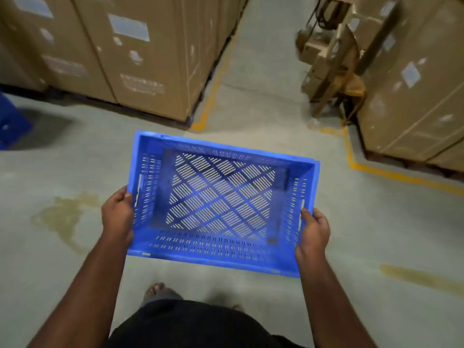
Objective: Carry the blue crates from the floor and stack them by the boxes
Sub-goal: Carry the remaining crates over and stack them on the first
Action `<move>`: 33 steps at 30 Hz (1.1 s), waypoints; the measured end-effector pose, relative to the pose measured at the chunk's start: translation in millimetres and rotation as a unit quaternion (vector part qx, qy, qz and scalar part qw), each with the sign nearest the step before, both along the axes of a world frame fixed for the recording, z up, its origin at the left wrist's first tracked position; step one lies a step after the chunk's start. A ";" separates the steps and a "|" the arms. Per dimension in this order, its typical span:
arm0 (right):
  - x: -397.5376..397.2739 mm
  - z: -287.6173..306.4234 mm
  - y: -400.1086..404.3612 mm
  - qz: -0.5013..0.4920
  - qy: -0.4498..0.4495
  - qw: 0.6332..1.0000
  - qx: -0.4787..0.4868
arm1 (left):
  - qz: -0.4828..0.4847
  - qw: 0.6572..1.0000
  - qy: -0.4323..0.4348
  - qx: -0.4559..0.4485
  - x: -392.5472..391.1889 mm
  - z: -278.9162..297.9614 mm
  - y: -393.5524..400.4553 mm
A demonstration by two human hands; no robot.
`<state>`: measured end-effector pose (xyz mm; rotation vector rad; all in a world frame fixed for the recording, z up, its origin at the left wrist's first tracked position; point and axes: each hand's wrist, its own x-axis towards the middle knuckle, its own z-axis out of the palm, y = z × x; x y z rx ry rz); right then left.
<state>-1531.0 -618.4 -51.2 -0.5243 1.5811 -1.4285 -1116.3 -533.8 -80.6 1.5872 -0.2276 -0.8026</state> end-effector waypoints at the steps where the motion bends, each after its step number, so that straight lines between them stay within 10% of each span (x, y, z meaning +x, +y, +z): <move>1: 28.3 4.0 2.1 0.022 0.006 1.000 -0.001 | 0.023 1.000 0.005 -0.006 28.4 -8.4 18.5; 18: 571.4 24.1 81.8 0.272 0.012 0.962 0.024 | 0.288 0.956 0.050 -0.023 448.9 15.1 298.7; 33: 1093.2 -1.6 92.9 0.555 0.003 0.832 -0.014 | 0.494 0.869 -0.009 0.013 826.5 25.5 407.8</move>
